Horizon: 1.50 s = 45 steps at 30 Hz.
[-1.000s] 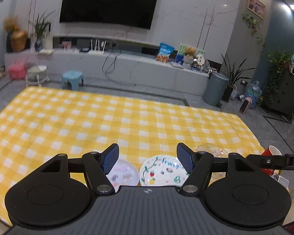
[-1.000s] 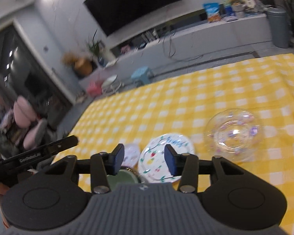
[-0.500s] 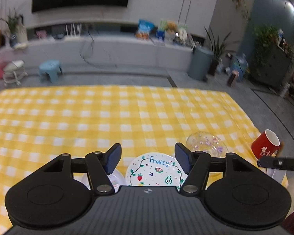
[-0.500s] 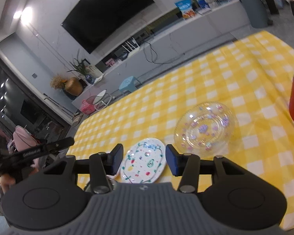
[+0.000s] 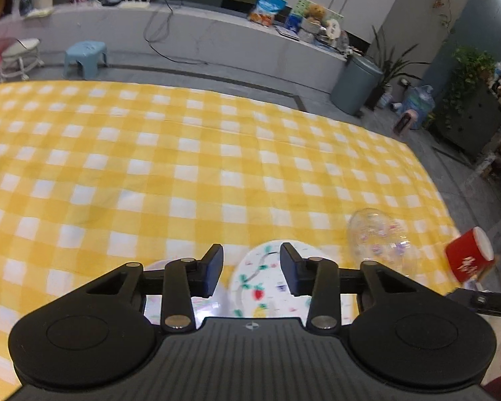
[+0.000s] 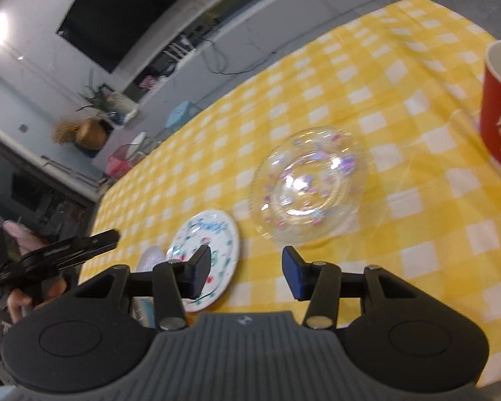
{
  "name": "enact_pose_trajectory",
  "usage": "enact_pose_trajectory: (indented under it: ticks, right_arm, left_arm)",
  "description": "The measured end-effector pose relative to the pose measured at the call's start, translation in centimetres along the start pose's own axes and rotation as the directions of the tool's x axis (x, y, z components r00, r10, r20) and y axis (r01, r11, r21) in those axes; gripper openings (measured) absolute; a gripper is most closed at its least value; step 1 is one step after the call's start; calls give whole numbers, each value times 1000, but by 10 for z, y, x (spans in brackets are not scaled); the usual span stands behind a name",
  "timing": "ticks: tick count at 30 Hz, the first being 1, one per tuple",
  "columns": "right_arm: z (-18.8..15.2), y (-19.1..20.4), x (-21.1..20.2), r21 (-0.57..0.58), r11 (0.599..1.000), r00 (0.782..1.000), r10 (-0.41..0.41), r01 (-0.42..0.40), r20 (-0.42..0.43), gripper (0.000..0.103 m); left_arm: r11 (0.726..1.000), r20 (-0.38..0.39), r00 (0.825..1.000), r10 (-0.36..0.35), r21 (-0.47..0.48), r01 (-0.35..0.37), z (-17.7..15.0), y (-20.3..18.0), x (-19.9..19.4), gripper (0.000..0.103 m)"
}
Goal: Organize plates and bowls
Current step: 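Move both grippers up and toward the clear glass plate, then close both grippers on the rim of the clear glass plate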
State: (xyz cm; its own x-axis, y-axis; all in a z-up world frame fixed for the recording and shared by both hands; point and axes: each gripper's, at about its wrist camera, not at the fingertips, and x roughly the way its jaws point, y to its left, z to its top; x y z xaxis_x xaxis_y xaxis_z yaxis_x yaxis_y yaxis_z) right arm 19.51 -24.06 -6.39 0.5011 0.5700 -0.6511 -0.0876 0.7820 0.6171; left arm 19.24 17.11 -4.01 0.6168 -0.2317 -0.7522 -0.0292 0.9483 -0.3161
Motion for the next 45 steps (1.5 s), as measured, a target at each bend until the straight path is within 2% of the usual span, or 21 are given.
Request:
enact_pose_trajectory:
  ticks: [4,7,9,12,14,16,18,20,23,29,33,37,39,45]
  right_arm:
    - [21,-13,-4,-2,994,994,-105,105,17,48]
    - [31,-23,-4,-47,989,990,-138,139,28,48]
    - [33,-33,-8,-48,987,987,-152,155,60,48]
    - [35,-59,-3,30,991,988,-135,133,82,46]
    - [33,-81,4,160,981,986,-131,113,102,35]
    - [31,-95,12,227,970,990,-112,89,89,34]
    - [30,-103,17,245,966,989,-107,80,101,34]
    - [29,-106,20,250,967,991,-84,56,103,34]
    - [26,-109,22,264,964,992,-35,2,120,34]
    - [27,-112,36,262,965,996,-30,6,90,34]
    - [29,-113,45,266,964,996,-17,-6,83,34]
    - [34,-120,49,280,960,995,-1,-26,96,31]
    - [35,-122,51,287,958,994,-18,-14,109,21]
    - [38,-125,57,270,962,994,-3,-28,113,19]
  left_arm:
    - [999,-39,999,-11,-34,10,14,-21,15,48]
    - [999,-81,997,-4,51,8,16,-48,32,48]
    - [995,-113,993,-24,93,34,14,-67,41,48]
    - [980,-154,984,-91,163,116,16,-94,55,50]
    - [969,-190,976,-109,196,147,20,-109,71,49]
    - [967,-220,970,-101,206,147,24,-121,90,49]
    - [963,-252,964,-87,226,146,27,-131,109,46]
    - [963,-259,966,-28,251,96,29,-139,126,43]
    - [969,-306,952,27,243,51,32,-138,150,40]
    - [975,-354,935,6,209,73,34,-133,171,39]
    - [978,-390,921,-11,186,90,35,-132,182,32]
    - [977,-401,916,4,198,83,32,-132,191,29]
    - [968,-379,925,12,235,84,30,-136,191,25]
    - [969,-382,924,-12,222,105,32,-134,193,24]
